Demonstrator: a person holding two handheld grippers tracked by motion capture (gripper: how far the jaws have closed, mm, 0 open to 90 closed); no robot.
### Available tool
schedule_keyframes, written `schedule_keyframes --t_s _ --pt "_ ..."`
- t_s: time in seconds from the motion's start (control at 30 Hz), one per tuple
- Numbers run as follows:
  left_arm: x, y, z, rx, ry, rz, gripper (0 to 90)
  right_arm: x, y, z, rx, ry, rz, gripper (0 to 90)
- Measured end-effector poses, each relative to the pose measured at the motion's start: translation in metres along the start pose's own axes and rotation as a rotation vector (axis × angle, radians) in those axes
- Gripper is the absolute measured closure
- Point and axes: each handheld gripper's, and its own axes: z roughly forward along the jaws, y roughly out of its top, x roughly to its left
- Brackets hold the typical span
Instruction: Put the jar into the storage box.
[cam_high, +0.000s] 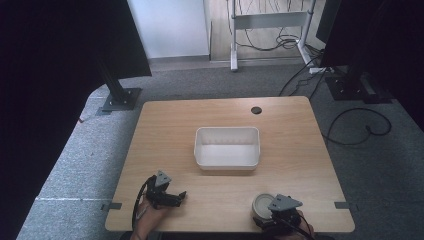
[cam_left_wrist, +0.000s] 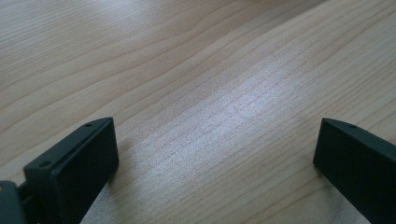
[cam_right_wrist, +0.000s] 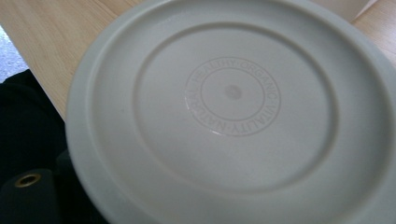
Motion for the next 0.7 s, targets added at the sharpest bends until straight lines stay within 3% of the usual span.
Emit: schedule_keyframes --t_s 0.2,0.7 --pt "0.000 0.000 0.000 0.000 0.000 0.000 0.0 0.002 0.001 -0.001 0.005 -0.037 0.008 9.4" --pt "0.000 0.000 0.000 -0.001 -0.001 0.000 0.0 0.000 0.016 -0.003 -0.019 -0.049 0.004 9.4"
